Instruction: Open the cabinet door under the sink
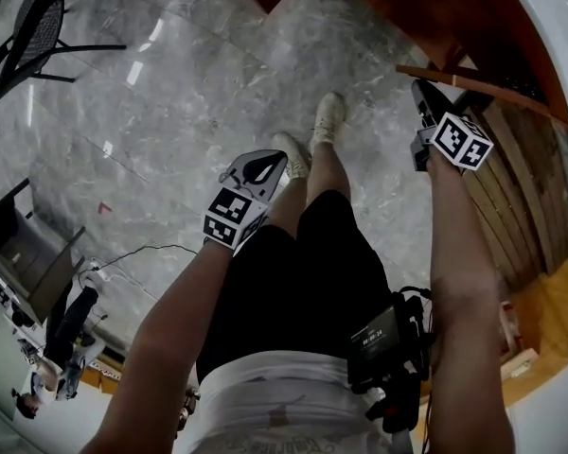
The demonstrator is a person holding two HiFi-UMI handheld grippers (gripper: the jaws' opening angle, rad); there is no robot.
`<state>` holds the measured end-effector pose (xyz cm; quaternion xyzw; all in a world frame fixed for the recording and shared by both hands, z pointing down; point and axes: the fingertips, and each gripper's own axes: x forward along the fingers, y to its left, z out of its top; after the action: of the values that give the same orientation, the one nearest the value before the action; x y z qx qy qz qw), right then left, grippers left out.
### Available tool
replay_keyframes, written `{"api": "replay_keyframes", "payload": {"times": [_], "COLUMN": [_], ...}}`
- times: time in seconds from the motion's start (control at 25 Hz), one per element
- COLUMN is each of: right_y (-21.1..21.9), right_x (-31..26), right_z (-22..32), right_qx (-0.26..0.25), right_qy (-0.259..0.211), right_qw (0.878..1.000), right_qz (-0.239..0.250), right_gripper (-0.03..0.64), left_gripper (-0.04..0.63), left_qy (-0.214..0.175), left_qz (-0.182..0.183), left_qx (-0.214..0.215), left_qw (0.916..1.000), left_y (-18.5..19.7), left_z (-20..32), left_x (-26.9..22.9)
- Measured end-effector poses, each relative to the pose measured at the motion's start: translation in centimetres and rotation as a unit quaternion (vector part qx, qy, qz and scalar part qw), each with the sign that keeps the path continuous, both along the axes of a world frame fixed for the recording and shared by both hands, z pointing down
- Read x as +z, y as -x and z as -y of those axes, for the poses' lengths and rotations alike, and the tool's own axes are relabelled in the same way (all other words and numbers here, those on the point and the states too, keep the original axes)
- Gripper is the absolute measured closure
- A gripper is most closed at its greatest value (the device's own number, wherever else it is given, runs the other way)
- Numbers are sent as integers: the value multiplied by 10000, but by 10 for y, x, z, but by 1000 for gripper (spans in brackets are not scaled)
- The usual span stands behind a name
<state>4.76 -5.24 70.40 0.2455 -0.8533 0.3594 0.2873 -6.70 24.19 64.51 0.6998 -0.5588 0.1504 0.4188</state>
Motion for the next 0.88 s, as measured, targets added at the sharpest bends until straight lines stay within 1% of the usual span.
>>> {"api": "replay_keyframes", "payload": {"times": [0.12, 0.28, 0.44, 0.52, 0.6, 0.68, 0.88], "right_y": [-16, -46, -71, -79, -88, -104, -142], "right_x": [1, 1, 3, 3, 4, 5, 8], "right_z": [-16, -39, -56, -58, -60, -66, -67], "right_qx": [-194, -562, -723, -850, -987, -1084, -1223], "right_qy": [-4, 33, 108, 112, 106, 151, 232], "right_qw": [9998, 9984, 9972, 9962, 9948, 9936, 9908], "right_qz": [13, -108, -159, -167, -207, -279, -524], "right_gripper": [529, 528, 528, 528, 528, 528, 529], "left_gripper": [586, 586, 586, 586, 586, 586, 586], "left_qy": [36, 36, 35, 4, -34, -101, -313], "left_qz": [-13, -14, -85, -104, -76, -77, -227], "left_qx": [0, 53, 49, 88, 222, 373, 597], "left_qw": [10000, 10000, 9999, 9999, 9997, 9992, 9975], "left_y": [-10, -16, -20, -23, -31, -44, -77], "left_z": [-8, -12, -6, 8, 26, 45, 95], "left_x": [4, 2, -3, -3, -2, -5, -20]}}
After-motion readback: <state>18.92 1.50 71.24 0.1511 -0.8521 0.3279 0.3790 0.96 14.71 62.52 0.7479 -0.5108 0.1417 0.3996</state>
